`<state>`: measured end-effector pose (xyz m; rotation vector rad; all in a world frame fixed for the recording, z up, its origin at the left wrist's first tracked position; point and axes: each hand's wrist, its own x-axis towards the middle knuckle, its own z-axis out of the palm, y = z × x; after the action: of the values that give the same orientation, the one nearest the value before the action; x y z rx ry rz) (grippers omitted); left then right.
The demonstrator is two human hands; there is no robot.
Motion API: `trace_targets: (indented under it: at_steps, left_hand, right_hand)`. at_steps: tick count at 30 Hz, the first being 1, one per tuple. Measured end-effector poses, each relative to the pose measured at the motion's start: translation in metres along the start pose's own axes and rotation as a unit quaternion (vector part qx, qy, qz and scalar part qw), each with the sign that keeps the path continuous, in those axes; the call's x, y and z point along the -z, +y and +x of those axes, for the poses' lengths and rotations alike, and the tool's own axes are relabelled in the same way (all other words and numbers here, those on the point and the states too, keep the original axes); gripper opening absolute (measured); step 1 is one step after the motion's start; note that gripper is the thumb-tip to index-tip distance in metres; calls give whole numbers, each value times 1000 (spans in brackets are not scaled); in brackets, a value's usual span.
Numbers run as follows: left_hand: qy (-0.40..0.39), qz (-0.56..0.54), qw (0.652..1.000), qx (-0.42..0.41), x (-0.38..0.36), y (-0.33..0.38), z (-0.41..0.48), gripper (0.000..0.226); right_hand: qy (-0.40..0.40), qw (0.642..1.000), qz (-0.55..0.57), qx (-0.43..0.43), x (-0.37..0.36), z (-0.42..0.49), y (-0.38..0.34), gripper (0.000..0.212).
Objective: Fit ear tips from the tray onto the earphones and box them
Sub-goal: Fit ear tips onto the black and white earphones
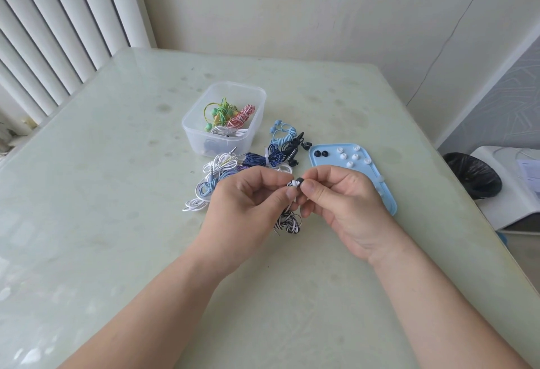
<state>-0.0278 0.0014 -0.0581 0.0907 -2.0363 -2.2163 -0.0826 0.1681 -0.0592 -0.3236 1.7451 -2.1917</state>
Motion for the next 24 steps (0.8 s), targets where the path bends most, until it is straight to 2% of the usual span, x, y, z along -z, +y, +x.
trace_targets:
  at_steps: [7,11,17,24]
  left_hand:
    - [29,12,999,13,-2,-1,-1,6]
    - [34,19,999,7,-4,0,-2,5]
    - [19,6,1000,-1,-2,-1,0,5]
    - [30,-10,999,-3,-3,-3,-1,6]
  right_hand:
    - [-2,999,-35,26,-6,0,5,3]
    - [19,998,-50,40,-8,-2,5,14]
    - [58,997,-27,49,-10,-2,4,8]
    - [57,996,-40,47,-10,-1,4,10]
